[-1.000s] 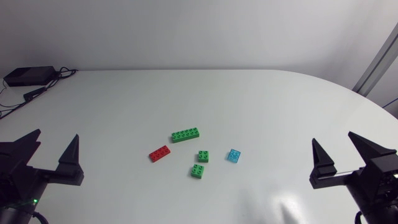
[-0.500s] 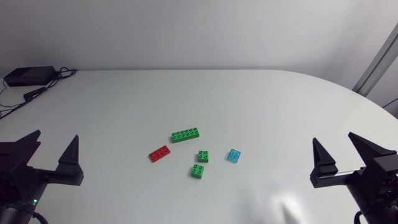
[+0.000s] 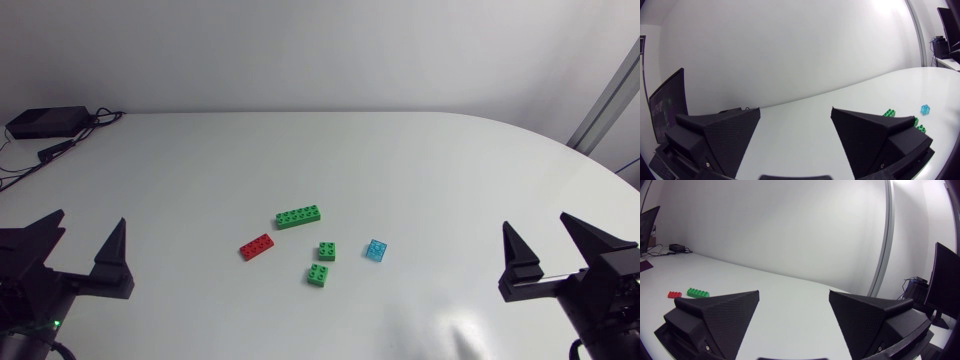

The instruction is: Separate the duplo bricks

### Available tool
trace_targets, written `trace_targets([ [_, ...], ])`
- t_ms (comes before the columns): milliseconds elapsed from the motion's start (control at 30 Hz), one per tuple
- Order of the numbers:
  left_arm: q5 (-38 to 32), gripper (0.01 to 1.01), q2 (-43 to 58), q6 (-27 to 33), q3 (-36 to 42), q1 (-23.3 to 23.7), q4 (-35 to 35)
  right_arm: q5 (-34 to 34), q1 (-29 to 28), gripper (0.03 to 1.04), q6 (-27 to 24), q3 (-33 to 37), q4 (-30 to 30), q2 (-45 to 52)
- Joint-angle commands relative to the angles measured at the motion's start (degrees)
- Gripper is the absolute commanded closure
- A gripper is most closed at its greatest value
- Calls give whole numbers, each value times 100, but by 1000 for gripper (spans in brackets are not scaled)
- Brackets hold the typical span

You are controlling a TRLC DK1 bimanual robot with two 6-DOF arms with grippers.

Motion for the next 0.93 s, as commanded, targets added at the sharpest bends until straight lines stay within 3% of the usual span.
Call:
trace_targets([
  [0, 52, 44, -93, 65, -124, -21, 17, 9, 36, 62, 129, -226, -66, -49],
  [267, 52, 43, -93, 30, -115, -38, 8, 79, 18, 62, 129, -218, -128, -49],
  [467, 52, 44, -93, -418, -115, -29, 0, 79, 18, 62, 120, -218, -128, -41],
  [900, 52, 44, -93, -418, -115, -21, 0, 79, 18, 62, 120, -218, -128, -49],
])
